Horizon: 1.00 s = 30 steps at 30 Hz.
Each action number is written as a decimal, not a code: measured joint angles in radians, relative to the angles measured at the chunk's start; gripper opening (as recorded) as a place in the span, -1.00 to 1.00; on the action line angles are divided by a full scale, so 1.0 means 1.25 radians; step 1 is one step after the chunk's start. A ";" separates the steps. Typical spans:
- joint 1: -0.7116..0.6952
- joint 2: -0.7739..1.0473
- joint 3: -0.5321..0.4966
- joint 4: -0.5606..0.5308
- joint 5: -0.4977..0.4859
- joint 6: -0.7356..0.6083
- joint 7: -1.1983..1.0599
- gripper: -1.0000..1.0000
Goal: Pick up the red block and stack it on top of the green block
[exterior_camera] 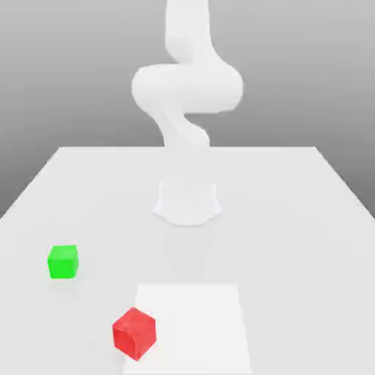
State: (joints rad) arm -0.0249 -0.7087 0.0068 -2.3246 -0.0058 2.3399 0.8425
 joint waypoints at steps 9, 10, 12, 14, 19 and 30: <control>-0.067 0.266 0.012 -0.071 -0.019 0.114 0.126 0.00; -0.073 0.295 0.012 -0.079 -0.020 0.127 0.139 0.00; -0.083 0.353 0.010 -0.094 -0.024 0.152 0.166 0.00; -0.093 0.411 0.008 -0.110 -0.026 0.177 0.192 0.00; -0.117 0.556 -0.004 -0.149 -0.020 0.240 0.249 0.00; -0.130 0.838 -0.009 -0.163 0.009 0.422 0.286 -1.00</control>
State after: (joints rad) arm -0.1871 0.3389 -0.0039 -2.5286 0.0051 2.8679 1.2004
